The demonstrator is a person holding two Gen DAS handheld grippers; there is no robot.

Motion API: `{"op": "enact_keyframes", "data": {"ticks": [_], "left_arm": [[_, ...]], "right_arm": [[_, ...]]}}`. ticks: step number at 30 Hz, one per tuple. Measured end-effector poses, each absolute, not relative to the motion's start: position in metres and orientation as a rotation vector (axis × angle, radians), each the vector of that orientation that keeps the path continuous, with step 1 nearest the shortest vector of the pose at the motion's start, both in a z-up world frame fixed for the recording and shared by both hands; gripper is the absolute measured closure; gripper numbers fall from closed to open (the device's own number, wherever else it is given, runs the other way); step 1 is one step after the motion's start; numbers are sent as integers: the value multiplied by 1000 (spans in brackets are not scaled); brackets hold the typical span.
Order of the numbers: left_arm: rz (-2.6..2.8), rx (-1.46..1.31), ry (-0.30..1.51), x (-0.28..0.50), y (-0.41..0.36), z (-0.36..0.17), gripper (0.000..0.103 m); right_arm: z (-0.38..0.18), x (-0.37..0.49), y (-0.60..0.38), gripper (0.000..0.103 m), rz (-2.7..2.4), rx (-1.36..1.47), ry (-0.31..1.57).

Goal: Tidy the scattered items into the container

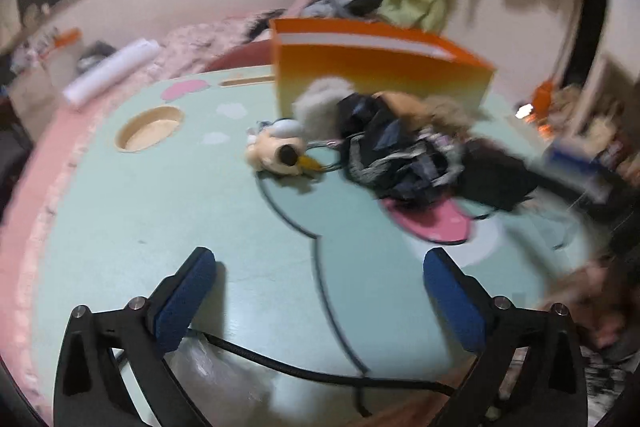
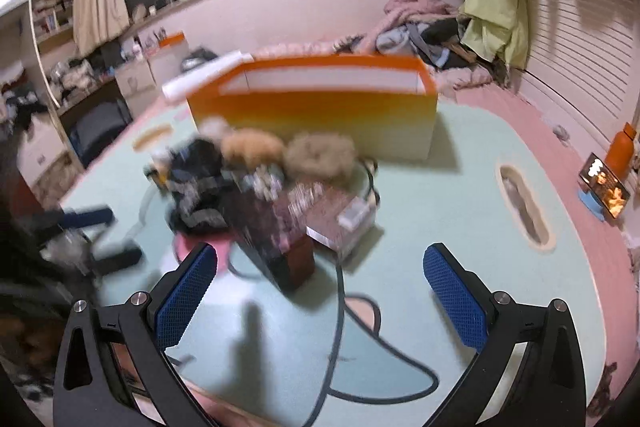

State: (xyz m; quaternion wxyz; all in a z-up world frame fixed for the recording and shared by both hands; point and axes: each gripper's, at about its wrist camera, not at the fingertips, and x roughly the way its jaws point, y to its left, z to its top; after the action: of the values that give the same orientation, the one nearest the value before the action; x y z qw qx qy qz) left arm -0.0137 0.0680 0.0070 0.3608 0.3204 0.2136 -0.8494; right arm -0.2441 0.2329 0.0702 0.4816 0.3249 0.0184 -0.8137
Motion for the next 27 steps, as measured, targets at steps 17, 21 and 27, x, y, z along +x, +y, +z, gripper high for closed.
{"op": "enact_keyframes", "data": {"ticks": [17,21,27], "left_arm": [[-2213,799,520,-12,70,5,0],[-2214,798,518,-12,71,6,0],[-2212,799,518,-12,71,6,0]], "right_arm": [[141,-315,91,0,-2008,977,187],[130,-314,84,0,-2018,1009,221],[126,-318,86,0,-2020,1035,187]]}}
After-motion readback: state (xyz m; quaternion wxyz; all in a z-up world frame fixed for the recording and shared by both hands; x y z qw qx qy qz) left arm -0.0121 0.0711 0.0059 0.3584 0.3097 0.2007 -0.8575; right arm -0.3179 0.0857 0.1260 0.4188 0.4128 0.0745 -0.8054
